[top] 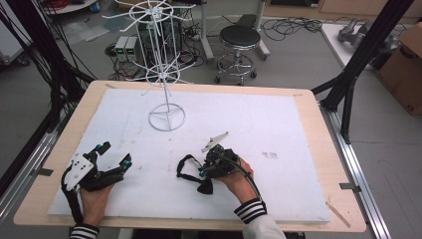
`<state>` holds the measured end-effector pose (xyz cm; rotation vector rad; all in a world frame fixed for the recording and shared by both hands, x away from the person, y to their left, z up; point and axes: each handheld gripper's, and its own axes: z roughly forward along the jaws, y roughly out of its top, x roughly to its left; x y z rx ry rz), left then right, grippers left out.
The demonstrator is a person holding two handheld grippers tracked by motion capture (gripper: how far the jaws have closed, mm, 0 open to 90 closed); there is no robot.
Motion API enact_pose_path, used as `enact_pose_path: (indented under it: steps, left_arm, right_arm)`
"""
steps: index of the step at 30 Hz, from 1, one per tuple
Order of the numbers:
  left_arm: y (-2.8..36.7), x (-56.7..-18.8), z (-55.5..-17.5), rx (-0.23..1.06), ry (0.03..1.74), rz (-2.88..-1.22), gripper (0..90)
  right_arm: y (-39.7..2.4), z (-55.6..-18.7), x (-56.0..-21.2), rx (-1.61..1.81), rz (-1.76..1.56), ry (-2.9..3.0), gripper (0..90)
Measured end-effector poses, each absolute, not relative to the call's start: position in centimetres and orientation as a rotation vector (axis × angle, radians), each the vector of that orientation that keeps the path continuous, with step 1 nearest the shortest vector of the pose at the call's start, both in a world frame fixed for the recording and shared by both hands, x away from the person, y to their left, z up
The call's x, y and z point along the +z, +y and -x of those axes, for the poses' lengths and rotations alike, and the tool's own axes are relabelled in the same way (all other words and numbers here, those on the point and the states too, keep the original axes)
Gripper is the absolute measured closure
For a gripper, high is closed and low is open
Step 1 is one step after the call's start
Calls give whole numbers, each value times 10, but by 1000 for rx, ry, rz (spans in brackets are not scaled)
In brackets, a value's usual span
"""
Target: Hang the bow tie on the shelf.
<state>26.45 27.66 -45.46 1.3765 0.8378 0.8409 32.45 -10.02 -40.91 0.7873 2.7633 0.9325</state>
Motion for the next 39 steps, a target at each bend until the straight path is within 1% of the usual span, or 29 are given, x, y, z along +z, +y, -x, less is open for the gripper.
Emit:
enact_pose_path:
  steps: [8,16,17,18,24,27,33,39]
  left_arm:
    - [277,-455,-264,843,837,-1377,144]
    - [277,-455,-264,842,838,-1375,144]
    - [277,-455,-264,842,838,-1374,144]
    - [277,-455,-264,841,838,-1375,144]
    - [277,-455,-264,840,838,-1375,144]
    - [277,-455,-264,840,838,-1375,144]
    - [277,-455,-264,840,838,-1374,144]
    - [277,-455,-264,841,837,-1374,144]
  right_arm:
    - [-93,-324,-411,844,-724,2785,647]
    - [-87,-326,-414,781,-752,2804,709]
    - [-86,-327,-414,767,-756,2811,750]
    - [-85,-327,-414,755,-762,2815,768]
    - [-81,-327,-416,713,-770,2819,806]
    - [-82,-329,-416,718,-800,2815,843]
    - [-81,-328,-415,713,-797,2813,871]
    - [-83,-328,-415,740,-808,2804,878]
